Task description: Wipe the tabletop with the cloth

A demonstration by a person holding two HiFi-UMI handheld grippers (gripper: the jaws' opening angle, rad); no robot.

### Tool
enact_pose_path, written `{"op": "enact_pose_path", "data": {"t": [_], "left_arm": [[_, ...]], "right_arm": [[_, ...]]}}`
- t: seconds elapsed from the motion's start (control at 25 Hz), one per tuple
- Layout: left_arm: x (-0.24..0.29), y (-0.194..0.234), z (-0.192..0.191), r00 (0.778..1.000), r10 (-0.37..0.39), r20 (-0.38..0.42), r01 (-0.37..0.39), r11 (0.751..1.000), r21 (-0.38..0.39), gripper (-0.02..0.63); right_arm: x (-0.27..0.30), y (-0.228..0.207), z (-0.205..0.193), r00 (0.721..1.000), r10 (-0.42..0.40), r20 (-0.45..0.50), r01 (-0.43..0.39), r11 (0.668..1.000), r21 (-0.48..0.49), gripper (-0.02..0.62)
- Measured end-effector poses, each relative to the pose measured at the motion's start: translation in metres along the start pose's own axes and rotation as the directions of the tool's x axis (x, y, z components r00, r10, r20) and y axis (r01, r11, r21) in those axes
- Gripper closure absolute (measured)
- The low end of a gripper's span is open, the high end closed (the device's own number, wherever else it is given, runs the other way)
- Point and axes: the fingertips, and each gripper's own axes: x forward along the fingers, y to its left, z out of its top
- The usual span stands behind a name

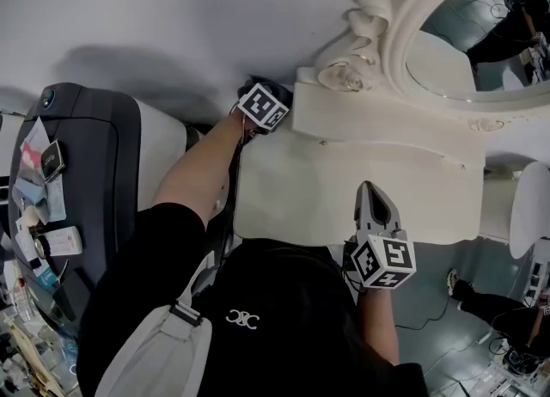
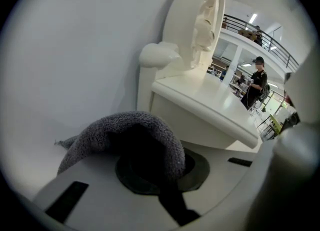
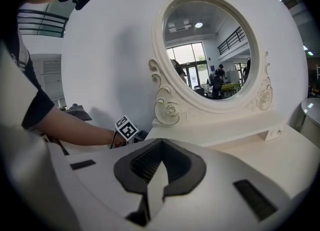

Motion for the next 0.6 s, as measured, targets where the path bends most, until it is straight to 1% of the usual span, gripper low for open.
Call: {"op": "enact_pose_path", "data": {"t": [0.12,0.6], "left_arm": [[-0.002,-0.01,-0.009,0.999,-0.033,-0.004,0.033,0.999,0.019,0.588],[-0.016,-0.044,-0.034,0.996,-0.091,0.005,0.091,0.996,0.0,0.588]], "right_arm": [[0.005,0.007,-0.002,1.0,0.017,-0.009,-0.017,1.0,-0.006,0.584],[0.01,0.038,-0.008,0.999,0.049,-0.023,-0.049,0.999,-0.014,0.584]]}}
